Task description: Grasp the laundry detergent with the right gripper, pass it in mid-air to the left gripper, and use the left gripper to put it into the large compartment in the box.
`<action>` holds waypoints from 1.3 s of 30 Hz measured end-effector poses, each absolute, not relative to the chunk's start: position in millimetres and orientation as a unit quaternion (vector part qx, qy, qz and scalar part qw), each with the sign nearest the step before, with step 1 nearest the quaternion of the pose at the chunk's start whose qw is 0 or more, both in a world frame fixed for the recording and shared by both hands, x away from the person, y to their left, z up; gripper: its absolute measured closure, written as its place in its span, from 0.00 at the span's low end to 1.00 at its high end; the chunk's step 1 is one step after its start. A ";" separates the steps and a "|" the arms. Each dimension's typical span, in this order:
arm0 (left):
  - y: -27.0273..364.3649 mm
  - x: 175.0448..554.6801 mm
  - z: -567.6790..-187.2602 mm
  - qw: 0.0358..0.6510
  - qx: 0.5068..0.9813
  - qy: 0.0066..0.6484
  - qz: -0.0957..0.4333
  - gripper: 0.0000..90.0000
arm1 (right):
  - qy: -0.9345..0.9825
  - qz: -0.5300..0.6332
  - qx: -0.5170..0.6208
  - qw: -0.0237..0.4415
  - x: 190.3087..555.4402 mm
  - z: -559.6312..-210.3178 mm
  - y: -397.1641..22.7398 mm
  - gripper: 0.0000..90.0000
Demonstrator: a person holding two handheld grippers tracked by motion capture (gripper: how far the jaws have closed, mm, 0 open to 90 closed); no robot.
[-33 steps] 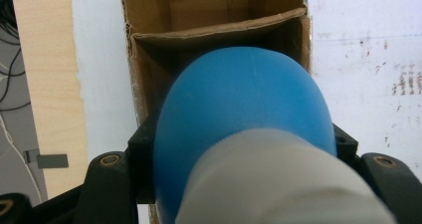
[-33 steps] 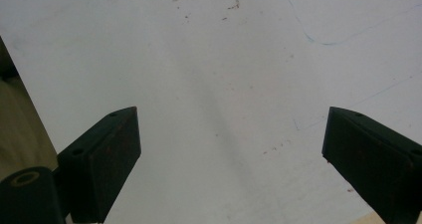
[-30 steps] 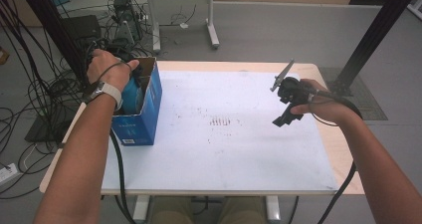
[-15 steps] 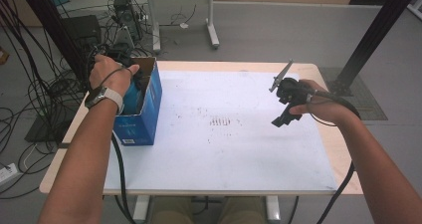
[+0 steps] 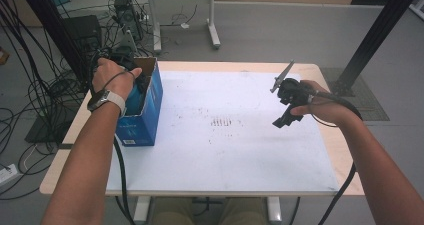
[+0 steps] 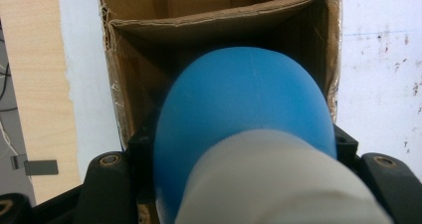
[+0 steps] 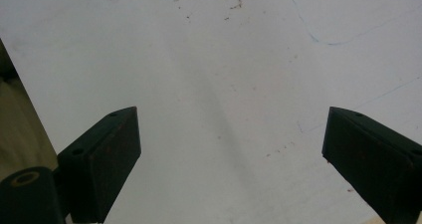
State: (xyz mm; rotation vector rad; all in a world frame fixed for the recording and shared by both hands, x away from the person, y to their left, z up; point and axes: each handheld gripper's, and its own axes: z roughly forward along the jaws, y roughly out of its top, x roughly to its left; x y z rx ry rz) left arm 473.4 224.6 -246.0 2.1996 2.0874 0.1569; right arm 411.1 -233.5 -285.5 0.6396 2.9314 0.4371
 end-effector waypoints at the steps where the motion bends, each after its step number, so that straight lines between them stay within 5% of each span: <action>1: 224.5 473.5 -247.0 0.052 0.723 0.687 0.051 0.43 | 0.965 0.144 0.211 0.054 411.0 -285.5 -233.6 0.09; 39: 230.7 473.3 -280.1 0.041 0.730 0.681 0.038 0.42 | 0.966 0.140 0.213 0.052 410.9 -288.5 -232.6 0.09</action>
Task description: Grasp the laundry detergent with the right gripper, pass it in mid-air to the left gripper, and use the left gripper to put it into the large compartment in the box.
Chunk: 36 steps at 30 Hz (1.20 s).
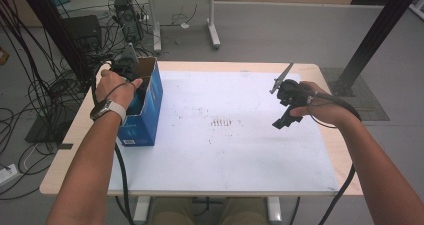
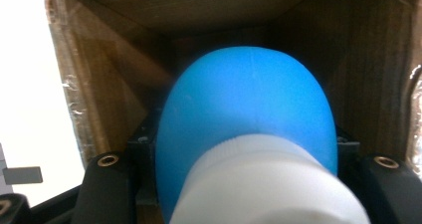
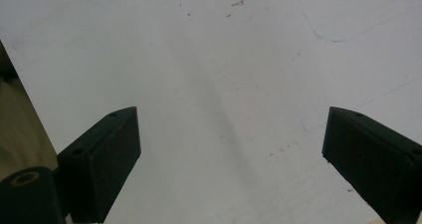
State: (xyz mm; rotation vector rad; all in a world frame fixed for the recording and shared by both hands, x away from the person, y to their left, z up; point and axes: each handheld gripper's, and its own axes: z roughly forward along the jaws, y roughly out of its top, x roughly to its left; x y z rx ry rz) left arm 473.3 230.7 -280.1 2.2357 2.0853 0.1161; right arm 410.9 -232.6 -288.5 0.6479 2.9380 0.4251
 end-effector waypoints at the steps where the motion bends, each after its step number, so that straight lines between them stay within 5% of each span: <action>1: 230.6 473.3 -280.2 0.041 0.730 0.681 0.038 0.42 | 0.966 0.140 0.213 0.052 410.8 -288.4 -232.7 0.09; 36: 233.1 471.7 -280.5 0.043 0.728 0.683 0.034 0.42 | 0.965 0.141 0.213 0.054 408.2 -284.9 -233.4 0.09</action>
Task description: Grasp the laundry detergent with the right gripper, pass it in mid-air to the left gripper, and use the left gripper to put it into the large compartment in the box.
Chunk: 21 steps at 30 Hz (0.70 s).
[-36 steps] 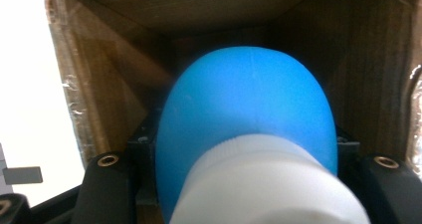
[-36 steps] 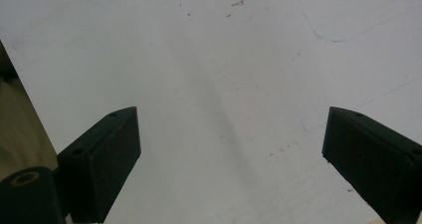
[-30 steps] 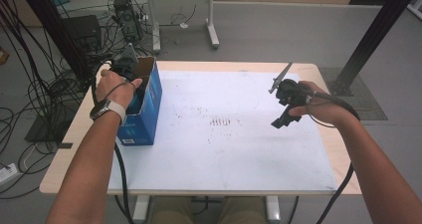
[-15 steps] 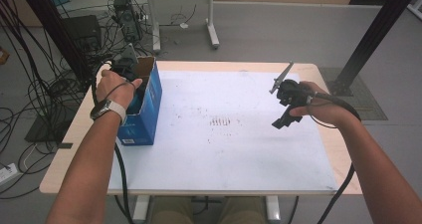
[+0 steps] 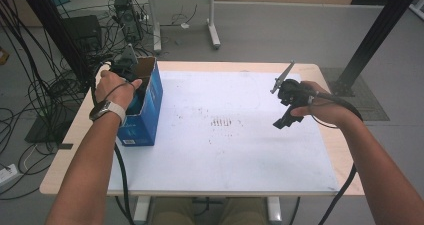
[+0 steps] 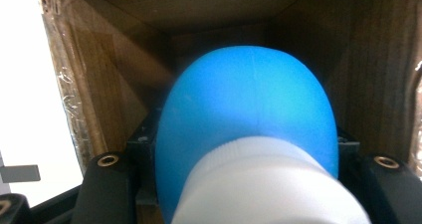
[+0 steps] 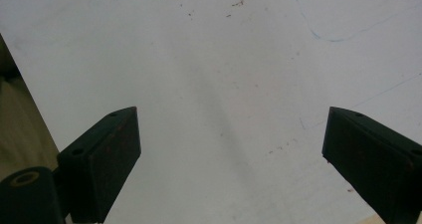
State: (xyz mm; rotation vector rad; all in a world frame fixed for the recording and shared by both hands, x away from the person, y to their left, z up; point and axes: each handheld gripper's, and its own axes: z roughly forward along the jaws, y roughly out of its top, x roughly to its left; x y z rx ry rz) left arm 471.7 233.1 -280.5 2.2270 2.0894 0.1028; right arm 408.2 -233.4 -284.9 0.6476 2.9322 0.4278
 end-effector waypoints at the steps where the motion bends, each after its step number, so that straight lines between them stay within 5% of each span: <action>1: 233.3 471.7 -280.7 0.043 0.728 0.683 0.033 0.42 | 0.965 0.141 0.213 0.054 408.1 -285.1 -233.5 0.09; 21: 232.4 472.2 -281.0 0.042 0.728 0.683 0.032 0.42 | 0.965 0.141 0.213 0.054 408.8 -286.3 -233.2 0.09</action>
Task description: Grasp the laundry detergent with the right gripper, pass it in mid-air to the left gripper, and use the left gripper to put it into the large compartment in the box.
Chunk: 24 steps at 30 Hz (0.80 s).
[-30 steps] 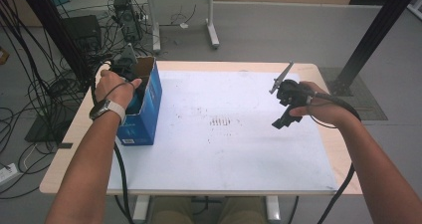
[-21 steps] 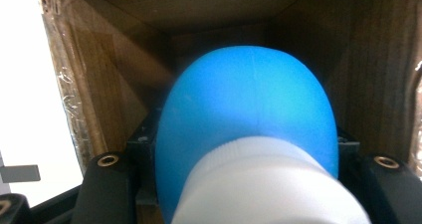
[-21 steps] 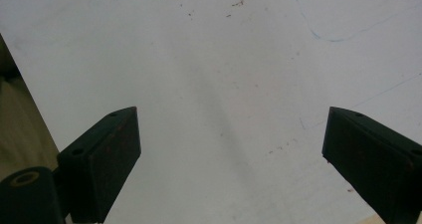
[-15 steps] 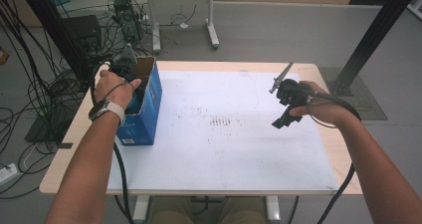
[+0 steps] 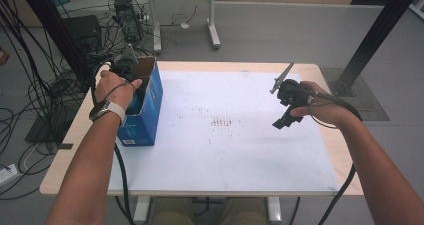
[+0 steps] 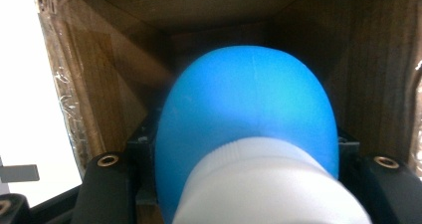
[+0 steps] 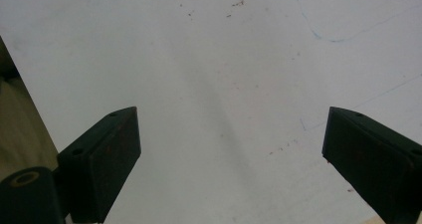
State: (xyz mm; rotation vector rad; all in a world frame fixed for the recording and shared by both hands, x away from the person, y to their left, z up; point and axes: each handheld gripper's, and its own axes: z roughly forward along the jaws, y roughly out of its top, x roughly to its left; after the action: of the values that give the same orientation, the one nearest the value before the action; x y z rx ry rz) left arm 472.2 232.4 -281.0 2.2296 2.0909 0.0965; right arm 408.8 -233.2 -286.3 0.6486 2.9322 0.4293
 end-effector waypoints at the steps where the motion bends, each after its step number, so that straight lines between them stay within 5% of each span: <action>1: 232.2 472.2 -281.0 0.042 0.729 0.683 0.032 0.42 | 0.965 0.142 0.214 0.055 408.7 -286.2 -233.4 0.09; 24: 232.3 471.5 -281.0 0.043 0.729 0.683 0.032 0.42 | 0.965 0.141 0.214 0.057 407.5 -283.7 -234.1 0.09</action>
State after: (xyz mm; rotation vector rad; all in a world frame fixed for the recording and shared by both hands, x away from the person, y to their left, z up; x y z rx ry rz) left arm 471.5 232.3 -281.0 2.2293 2.0883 0.0993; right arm 407.5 -234.1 -283.7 0.6486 2.9273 0.4269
